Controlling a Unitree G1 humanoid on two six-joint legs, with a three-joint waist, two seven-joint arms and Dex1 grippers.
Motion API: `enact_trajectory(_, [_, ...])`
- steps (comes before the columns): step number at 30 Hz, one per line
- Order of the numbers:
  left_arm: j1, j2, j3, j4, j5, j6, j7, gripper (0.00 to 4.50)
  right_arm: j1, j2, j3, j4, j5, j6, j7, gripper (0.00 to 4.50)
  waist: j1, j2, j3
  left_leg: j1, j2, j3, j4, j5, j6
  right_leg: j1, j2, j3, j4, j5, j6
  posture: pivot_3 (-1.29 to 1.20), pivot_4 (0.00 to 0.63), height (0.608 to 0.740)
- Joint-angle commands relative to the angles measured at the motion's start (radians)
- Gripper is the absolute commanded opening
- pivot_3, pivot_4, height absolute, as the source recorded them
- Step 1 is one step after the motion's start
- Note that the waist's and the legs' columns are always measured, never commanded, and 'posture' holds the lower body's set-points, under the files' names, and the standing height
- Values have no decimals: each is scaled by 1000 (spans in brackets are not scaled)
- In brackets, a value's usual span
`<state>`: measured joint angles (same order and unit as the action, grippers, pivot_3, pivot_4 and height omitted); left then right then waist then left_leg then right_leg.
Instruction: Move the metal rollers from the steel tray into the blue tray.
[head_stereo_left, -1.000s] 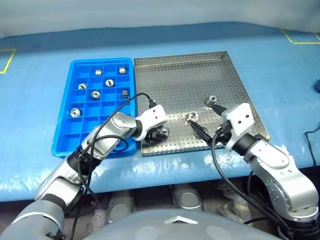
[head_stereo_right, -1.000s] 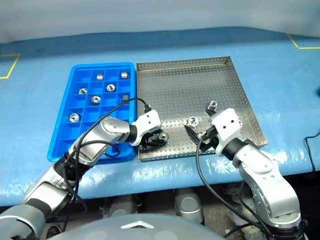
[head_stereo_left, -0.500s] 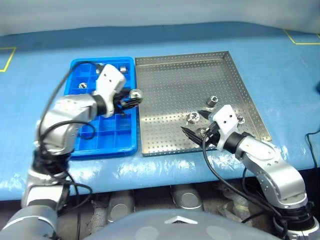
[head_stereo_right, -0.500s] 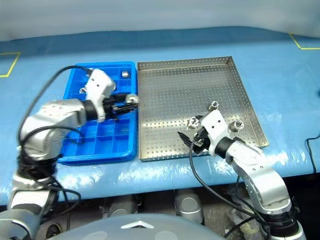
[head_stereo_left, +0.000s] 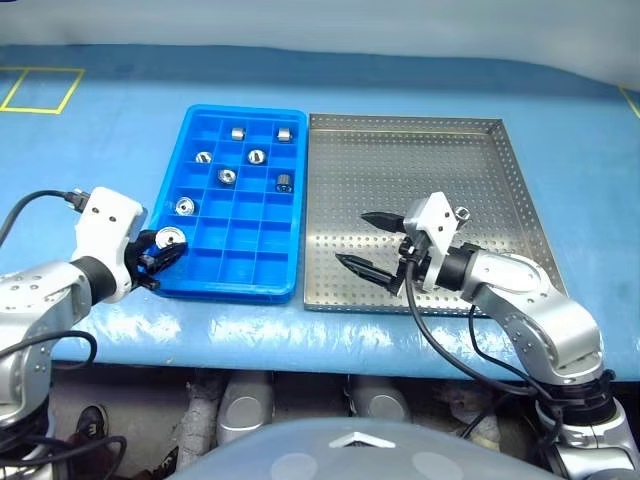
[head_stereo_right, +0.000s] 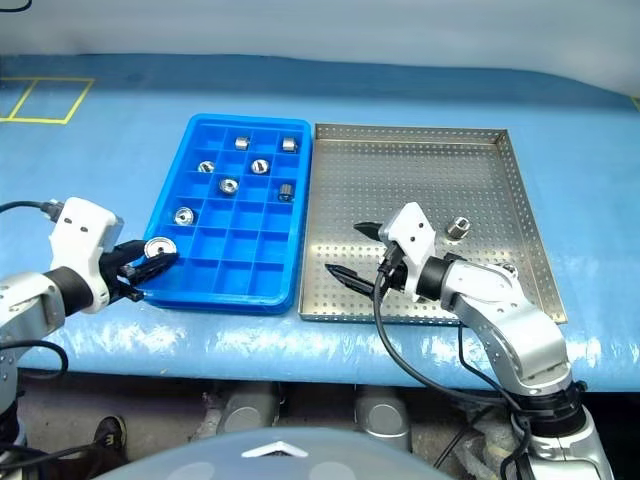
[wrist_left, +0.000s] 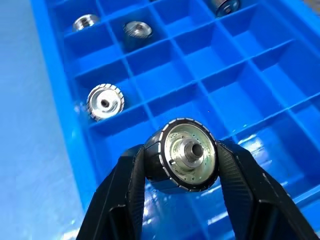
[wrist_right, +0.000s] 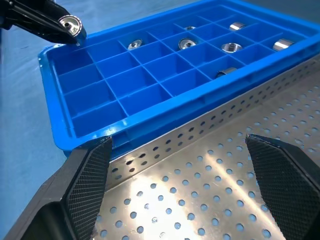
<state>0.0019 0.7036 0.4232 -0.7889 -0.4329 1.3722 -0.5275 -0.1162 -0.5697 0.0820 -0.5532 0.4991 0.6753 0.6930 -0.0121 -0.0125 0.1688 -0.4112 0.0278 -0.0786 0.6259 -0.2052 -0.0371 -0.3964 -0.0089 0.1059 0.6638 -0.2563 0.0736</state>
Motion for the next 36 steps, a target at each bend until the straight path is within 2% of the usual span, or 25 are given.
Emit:
enact_trajectory(1, [11,-24,7,-25,2,-22,32,1848,-32,0,4,-7,6,-20,16,4500,4,0,0,0,0,0,0,0,0,0,0,0,0,0,0,151,150,740])
enact_trajectory(5, [33,-18,-12,-23,-2,-32,42,1848,-41,-1,5,-1,-2,-23,12,4500,8,0,0,0,0,-1,-1,0,0,0,0,-1,0,1,1,147,150,740])
enact_trajectory(13, [48,11,36,-10,-5,-64,44,4478,-22,-3,-18,-7,-23,-17,-29,4500,6,0,0,0,0,-1,-4,0,0,-1,0,-1,0,1,1,125,150,740])
enact_trajectory(17, [-67,-97,39,-2,-105,-98,23,4478,-16,-10,-15,-16,-46,-18,-51,4500,9,0,0,0,0,-1,-3,0,0,-1,0,-2,0,1,1,111,150,740])
enact_trajectory(20, [-189,-216,-95,33,-189,-154,-8,4478,-7,-19,-20,-29,-85,-2,-100,4500,17,0,0,0,0,-1,0,0,0,1,-1,-2,-1,1,2,86,150,740])
enact_trajectory(24, [-326,-284,-412,191,-90,-285,-7,4478,34,-92,-7,-47,-255,48,-226,4500,15,0,-1,0,-2,0,2,0,0,3,-2,-1,-3,4,6,27,150,740])
enact_trajectory(27, [-433,-355,-613,384,12,-435,-19,4478,95,-99,-70,-103,-256,80,-257,4500,2,1,-2,-1,-3,0,1,0,0,2,-2,0,-3,4,6,-36,150,740])
enact_trajectory(30, [-526,-413,-749,556,96,-541,-44,4478,162,-112,-141,-172,-268,120,-279,4500,-17,2,-2,-1,-2,0,1,0,0,1,-1,0,-3,4,5,-105,150,740])
enact_trajectory(36, [-656,-509,-865,850,178,-711,-148,4478,278,-108,-232,-303,-290,176,-315,4500,-75,3,-3,-2,-2,1,1,0,1,0,0,1,-3,3,6,-207,150,740])
